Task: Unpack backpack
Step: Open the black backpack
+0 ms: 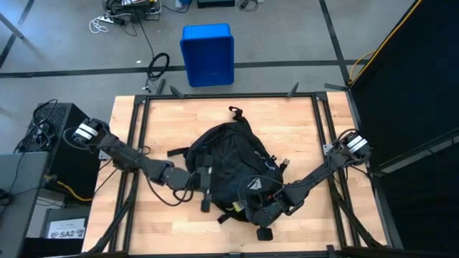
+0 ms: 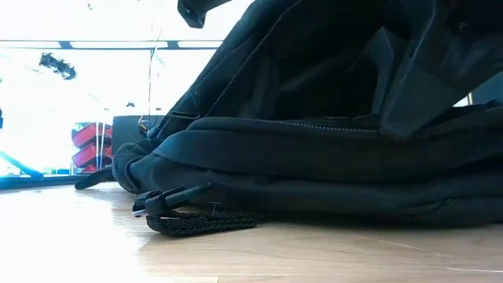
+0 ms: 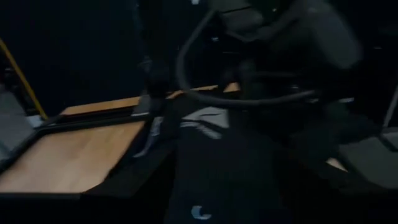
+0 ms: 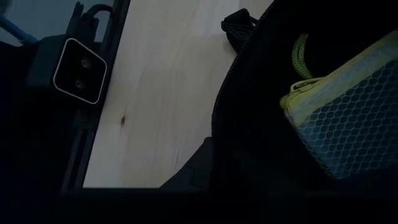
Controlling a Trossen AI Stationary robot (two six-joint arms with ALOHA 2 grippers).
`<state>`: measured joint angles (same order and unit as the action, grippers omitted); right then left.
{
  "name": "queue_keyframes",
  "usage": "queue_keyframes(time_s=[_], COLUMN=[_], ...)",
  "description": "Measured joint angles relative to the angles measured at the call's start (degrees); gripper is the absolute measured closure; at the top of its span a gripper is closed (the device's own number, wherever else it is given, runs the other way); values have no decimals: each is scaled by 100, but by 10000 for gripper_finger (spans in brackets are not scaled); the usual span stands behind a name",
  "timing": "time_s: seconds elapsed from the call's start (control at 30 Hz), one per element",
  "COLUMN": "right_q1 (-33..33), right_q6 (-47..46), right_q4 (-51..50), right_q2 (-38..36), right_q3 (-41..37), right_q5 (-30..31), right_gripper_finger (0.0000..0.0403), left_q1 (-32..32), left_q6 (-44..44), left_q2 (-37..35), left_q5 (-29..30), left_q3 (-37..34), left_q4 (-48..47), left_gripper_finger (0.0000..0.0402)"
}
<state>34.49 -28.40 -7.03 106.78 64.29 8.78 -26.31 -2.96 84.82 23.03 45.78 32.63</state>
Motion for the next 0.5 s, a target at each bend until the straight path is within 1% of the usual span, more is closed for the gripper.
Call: queue_keyframes(time_s=[0.13,0.27,0.4,0.5], right_q1=[-41,-47,-47,-47], right_q6=[2,0,2,2], right_q4=[38,81,94,96], right_q2=[0,0,0,0], right_q3=[0,0,0,0], right_q5=[0,7,9,11], right_gripper_finger=[399,396,396,399], left_q1=[-269,-349,-323,-221], left_q6=[16,20,-37,-134], left_q2=[40,357,926,1354], left_q5=[51,144,231,683], left_q3=[0,86,518,993], left_q4=[29,121,25,-402], left_gripper_finger=[172,172,172,172])
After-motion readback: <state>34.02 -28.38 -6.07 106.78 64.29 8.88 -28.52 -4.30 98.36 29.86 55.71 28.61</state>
